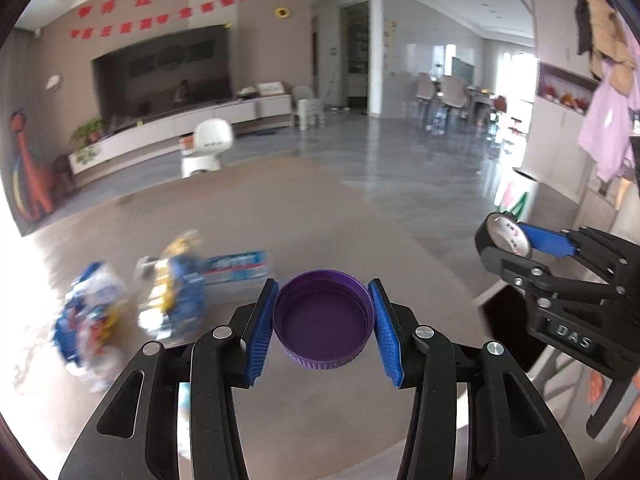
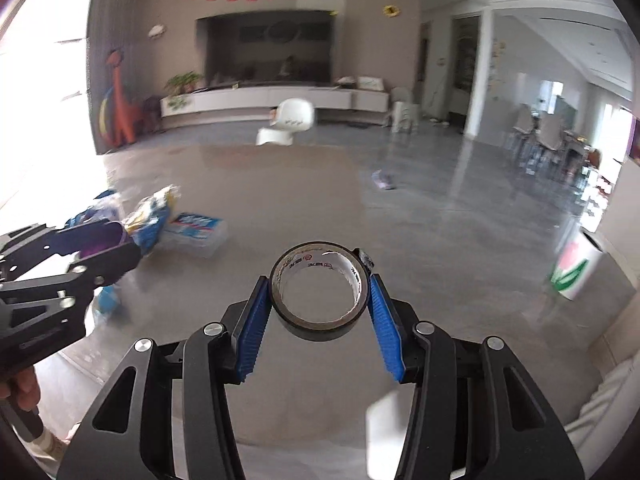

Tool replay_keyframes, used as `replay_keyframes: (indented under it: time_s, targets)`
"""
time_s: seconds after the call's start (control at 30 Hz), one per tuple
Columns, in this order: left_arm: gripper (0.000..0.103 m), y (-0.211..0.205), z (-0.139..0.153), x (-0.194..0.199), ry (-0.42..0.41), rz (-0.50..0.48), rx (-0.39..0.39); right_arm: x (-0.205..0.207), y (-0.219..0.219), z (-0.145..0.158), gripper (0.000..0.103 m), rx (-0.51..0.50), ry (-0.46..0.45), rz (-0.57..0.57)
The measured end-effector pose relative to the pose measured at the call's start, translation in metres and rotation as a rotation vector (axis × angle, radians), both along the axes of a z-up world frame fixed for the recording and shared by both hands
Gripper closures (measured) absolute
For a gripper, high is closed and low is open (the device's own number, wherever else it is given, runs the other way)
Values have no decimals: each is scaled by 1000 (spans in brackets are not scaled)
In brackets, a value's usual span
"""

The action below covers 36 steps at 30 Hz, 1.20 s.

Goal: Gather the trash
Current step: 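Carry the cap and tape roll over the white bin and release them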

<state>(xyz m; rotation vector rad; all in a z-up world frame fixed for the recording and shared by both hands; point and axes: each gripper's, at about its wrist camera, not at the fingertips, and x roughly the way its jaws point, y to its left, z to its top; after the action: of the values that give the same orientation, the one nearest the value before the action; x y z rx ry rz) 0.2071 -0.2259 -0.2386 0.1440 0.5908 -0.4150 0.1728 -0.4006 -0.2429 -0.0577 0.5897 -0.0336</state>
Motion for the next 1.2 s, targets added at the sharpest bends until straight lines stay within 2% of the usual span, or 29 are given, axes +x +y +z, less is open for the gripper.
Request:
replay_keyframes:
  time_s: [0.2, 0.37, 0.43, 0.6, 0.73, 0.8, 0.83, 0.87, 0.9, 0.97, 1.07, 1.2]
  targets:
    - [58, -87, -11, -13, 19, -136, 16, -24, -72, -6, 52, -8, -25, -150]
    - [58, -157, -34, -17, 66, -247, 7, -38, -128, -30, 52, 38, -46, -230]
    - [58, -185, -48, -19, 96, -294, 8, -46, -145, -43, 52, 30, -49, -274]
    - [58, -245, -80, -26, 117, -397, 75, -57, -183, -67, 52, 55, -53, -355]
    - [58, -274, -97, -29, 137, -442, 87, -64, -201, -76, 52, 19, -47, -389]
    - [56, -286, -108, -27, 177, -468, 72, -70, -208, -82, 52, 29, -50, -401]
    - [49, -291, -112, -26, 192, -477, 79, -70, -211, -88, 52, 48, -46, -401]
    - [9, -297, -117, -25, 198, -475, 106, -70, -212, -91, 52, 48, -38, -404]
    - [5, -303, -123, -27, 186, -454, 147, -69, -214, -96, 52, 43, -23, -409]
    - [5, -314, -131, -35, 133, -449, 204, -67, -217, -101, 52, 45, -11, -410]
    - [5, -317, -135, -40, 129, -449, 229, -67, -221, -102, 52, 63, -4, -406]
    - [5, -309, -129, -40, 81, -396, 262, -65, -220, -103, 52, 72, -1, -404]
